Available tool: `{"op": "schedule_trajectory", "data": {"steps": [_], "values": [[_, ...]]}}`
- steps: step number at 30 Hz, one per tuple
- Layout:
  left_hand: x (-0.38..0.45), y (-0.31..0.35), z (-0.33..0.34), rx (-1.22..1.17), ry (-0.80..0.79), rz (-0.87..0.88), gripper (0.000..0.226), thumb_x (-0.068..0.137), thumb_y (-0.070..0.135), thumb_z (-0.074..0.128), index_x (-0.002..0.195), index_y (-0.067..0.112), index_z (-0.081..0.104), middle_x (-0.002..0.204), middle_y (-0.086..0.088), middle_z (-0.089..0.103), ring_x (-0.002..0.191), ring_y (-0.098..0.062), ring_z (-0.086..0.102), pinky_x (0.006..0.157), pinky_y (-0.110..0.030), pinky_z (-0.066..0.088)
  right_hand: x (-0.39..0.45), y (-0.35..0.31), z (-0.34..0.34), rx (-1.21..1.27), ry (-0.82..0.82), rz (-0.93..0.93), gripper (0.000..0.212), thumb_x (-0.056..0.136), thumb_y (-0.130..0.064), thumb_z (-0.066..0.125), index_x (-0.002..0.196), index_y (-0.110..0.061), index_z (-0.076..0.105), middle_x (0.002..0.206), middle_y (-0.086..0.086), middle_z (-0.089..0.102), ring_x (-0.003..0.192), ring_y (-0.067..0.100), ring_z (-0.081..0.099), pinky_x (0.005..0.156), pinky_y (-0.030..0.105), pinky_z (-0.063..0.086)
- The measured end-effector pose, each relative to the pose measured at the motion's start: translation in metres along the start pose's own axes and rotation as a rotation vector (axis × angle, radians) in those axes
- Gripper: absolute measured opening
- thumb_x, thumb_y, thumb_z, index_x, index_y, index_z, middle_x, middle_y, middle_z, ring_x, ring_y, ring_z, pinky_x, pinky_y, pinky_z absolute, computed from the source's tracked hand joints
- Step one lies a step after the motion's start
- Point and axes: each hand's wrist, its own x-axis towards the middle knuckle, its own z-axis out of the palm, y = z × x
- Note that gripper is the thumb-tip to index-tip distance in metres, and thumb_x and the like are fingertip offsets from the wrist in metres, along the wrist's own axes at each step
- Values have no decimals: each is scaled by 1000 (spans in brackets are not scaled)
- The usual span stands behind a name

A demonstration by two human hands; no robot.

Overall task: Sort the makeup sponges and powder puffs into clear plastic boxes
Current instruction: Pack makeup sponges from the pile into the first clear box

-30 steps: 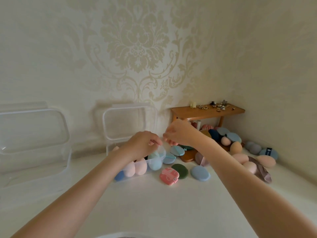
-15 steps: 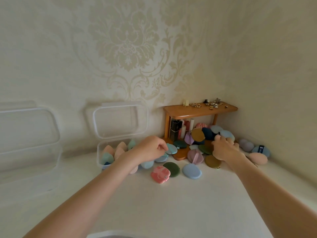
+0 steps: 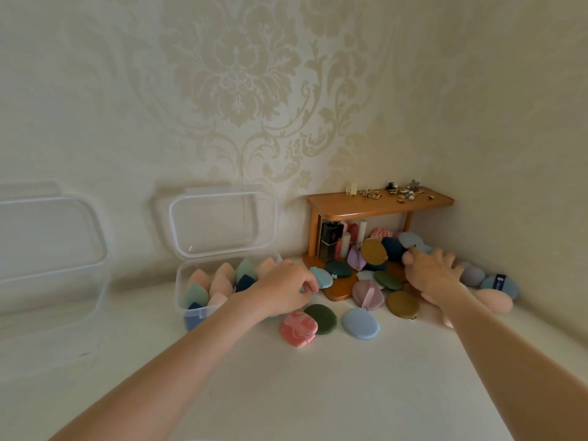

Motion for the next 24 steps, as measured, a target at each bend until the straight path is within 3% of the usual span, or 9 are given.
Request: {"op": "schedule_trajectory", "data": {"steps": [4,8,11,17,20,22,24], "values": [[1,-1,1,8,0,10,26,94,19,52,117,21,63,124,3,59,117,-13,46,95,-26,38,-6,-9,-1,-24,58,-37,37,97,-25,34,134,-23,37,136,21,37,125,37,34,104,50,30],[0,-2,1,23,-6,22,26,94,20,52,118,22,62,124,3,59,116,-12,46,93,-24,36,-4,-5,0,-156,32,-23,39,96,-23,37,134,-21,37,138,18,41,125,35,35,105,50,29],[0,-2,0,15,0,22,26,93,21,52,117,23,62,125,4,59,116,-12,47,97,-27,38,-4,-10,2,-186,105,-6,38,95,-20,39,133,-20,37,137,18,45,125,35,39,105,49,30],[-3,-2,-4,-48,12,33,27,93,20,53,118,22,62,130,1,54,119,-14,49,98,-28,41,-8,-18,4,-11,200,-34,24,94,-20,40,115,-17,50,118,21,55,114,39,45,97,47,33],[-6,-3,-11,-74,66,54,24,94,19,51,115,20,63,129,0,51,118,-16,49,101,-31,41,-8,-20,-5,191,146,-64,33,88,-24,46,120,-16,42,115,18,58,113,38,49,101,51,28],[-11,-4,-20,-155,142,55,23,95,18,49,112,18,64,122,0,53,115,-15,50,100,-30,40,-11,-18,-8,138,77,-102,42,86,-28,51,125,-23,38,117,14,58,114,36,50,104,54,25],[-17,-9,-33,-279,212,25,25,97,17,44,110,15,65,114,3,55,108,-11,52,95,-26,41,-14,-17,-11,48,54,-106,34,86,-30,49,119,-25,47,123,13,56,118,35,47,105,54,24]]}}
